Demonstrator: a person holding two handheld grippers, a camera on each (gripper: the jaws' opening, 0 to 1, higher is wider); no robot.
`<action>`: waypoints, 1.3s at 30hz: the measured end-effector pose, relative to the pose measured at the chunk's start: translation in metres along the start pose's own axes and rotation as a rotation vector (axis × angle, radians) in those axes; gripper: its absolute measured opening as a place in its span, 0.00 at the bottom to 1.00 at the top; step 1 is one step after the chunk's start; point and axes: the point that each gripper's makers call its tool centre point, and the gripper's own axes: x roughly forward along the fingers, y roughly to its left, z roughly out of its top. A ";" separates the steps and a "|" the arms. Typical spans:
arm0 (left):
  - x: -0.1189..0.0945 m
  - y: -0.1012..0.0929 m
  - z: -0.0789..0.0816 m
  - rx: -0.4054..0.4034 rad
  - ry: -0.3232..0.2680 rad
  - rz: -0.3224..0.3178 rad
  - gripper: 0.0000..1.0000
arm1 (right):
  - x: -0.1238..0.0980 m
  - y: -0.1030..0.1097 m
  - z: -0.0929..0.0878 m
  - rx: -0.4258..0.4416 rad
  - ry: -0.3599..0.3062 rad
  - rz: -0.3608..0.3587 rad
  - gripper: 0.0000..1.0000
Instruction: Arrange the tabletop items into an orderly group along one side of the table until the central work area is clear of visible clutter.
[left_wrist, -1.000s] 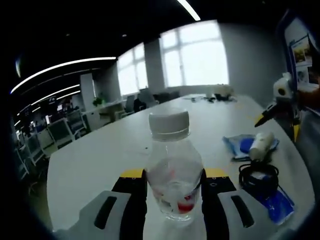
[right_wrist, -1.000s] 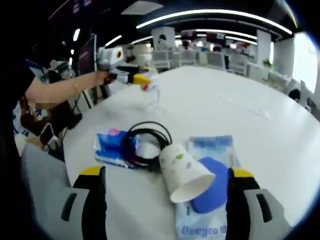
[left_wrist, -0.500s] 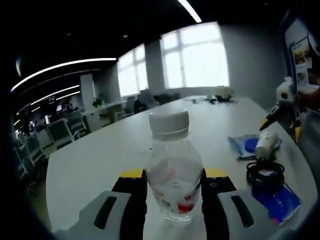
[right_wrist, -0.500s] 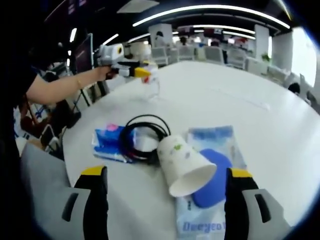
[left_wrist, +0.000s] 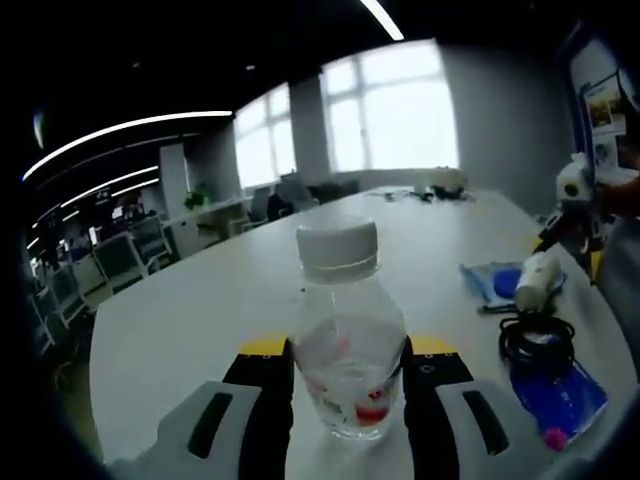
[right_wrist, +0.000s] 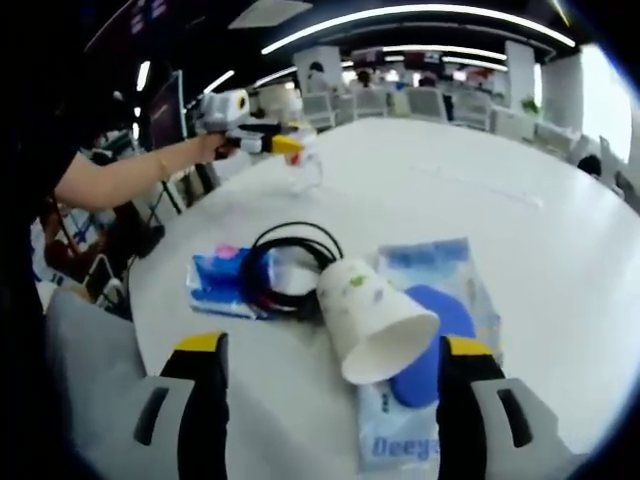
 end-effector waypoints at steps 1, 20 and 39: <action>-0.001 0.000 -0.001 0.017 -0.003 0.001 0.40 | 0.000 0.000 -0.001 0.000 0.002 0.001 0.83; -0.002 0.006 0.001 -0.047 -0.050 0.041 0.64 | 0.005 -0.002 0.002 0.097 -0.050 0.022 0.68; -0.024 -0.020 0.029 -0.084 -0.079 0.104 1.00 | 0.011 -0.005 0.009 0.158 -0.133 0.019 0.51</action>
